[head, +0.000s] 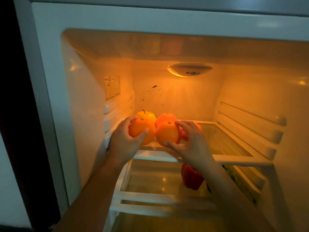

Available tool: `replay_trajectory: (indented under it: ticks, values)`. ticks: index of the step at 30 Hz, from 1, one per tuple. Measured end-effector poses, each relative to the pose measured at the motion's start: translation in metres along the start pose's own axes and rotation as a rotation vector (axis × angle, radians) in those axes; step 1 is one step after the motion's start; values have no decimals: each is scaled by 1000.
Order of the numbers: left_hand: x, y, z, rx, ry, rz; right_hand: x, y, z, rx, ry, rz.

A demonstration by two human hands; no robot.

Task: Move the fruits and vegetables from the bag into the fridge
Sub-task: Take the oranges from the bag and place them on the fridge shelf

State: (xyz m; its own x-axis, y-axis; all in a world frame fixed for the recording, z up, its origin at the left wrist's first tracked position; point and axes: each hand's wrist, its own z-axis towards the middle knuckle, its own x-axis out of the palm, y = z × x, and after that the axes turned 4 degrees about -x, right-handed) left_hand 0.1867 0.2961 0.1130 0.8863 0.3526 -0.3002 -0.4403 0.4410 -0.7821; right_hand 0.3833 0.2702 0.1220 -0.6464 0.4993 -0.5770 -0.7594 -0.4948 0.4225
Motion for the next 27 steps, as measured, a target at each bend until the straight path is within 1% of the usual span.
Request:
replay_trajectory:
  ticks: [4, 11, 19, 27]
  values:
    - [1, 0, 1, 14, -8, 12, 3, -3, 2, -6, -11, -38]
    - [3, 1, 2, 31, -32, 52, 6, -2, 0, -6, -20, -22]
    - [3, 3, 4, 27, -22, 86, 7, -1, 0, -3, -13, 16]
    - [3, -8, 0, 2, -30, 104, 5, -2, -3, 16, -26, -1]
